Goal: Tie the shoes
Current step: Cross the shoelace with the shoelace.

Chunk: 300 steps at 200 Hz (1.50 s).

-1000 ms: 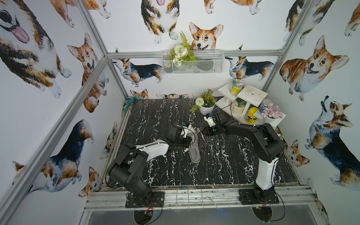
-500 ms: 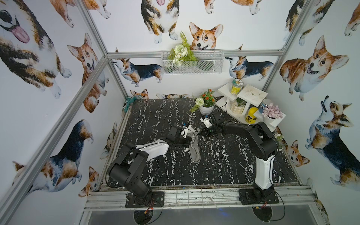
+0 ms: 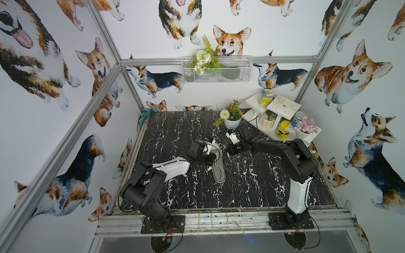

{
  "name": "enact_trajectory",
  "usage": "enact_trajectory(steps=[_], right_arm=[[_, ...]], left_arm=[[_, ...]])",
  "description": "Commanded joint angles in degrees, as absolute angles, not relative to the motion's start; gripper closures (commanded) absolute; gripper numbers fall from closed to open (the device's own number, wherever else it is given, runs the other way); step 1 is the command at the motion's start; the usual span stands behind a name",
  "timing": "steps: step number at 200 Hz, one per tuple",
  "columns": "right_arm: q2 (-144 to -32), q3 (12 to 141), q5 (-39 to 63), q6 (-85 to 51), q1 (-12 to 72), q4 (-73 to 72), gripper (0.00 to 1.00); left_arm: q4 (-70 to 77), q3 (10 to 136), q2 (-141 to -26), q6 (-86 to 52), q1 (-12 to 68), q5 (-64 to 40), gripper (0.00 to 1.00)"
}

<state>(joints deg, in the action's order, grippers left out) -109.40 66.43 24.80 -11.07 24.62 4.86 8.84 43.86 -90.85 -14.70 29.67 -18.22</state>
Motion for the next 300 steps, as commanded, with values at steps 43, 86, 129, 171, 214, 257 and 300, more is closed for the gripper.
enact_trajectory(steps=[43,86,129,171,214,257,300], right_arm=[[-100.0,56.4,34.9,-31.1,24.2,-15.2,1.0],[-98.7,51.9,35.2,-41.1,25.7,-25.5,1.0],[-98.8,48.7,33.4,-47.9,26.4,-32.7,1.0],[-100.4,48.8,31.8,-52.7,27.0,-36.8,1.0],[-101.9,47.9,32.2,-56.6,27.6,-40.4,1.0],[-102.5,47.2,32.2,-58.8,28.2,-42.2,1.0],[-103.8,47.4,32.8,-61.1,28.7,-43.7,1.0]], left_arm=[[10.6,42.8,-88.9,-12.5,29.7,-18.1,1.0],[11.1,42.6,-88.9,-12.6,29.7,-18.0,1.0],[11.7,42.2,-88.7,-12.9,29.7,-18.2,1.0],[12.1,42.2,-88.8,-13.1,29.7,-18.3,1.0],[12.6,42.2,-88.8,-13.3,29.7,-18.4,1.0],[13.1,40.1,-88.9,-13.4,29.7,-18.6,1.0],[13.7,39.8,-88.8,-13.4,29.7,-18.6,1.0]])
